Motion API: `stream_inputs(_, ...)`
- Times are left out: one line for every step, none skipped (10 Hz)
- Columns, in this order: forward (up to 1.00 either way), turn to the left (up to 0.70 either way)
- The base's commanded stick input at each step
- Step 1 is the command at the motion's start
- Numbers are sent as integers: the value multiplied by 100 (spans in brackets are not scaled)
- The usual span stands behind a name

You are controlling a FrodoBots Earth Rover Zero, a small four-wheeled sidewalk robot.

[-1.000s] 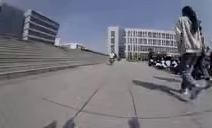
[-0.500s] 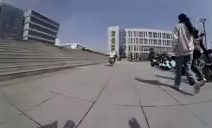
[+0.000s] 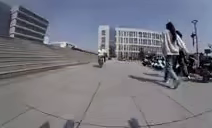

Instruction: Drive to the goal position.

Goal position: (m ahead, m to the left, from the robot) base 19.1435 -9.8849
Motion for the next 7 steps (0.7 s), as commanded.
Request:
stream_inputs(0,-45)
stream_inputs(0,-45)
stream_inputs(40,-38)
stream_inputs(100,-27)
stream_inputs(100,-27)
stream_inputs(100,-20)
stream_inputs(100,0)
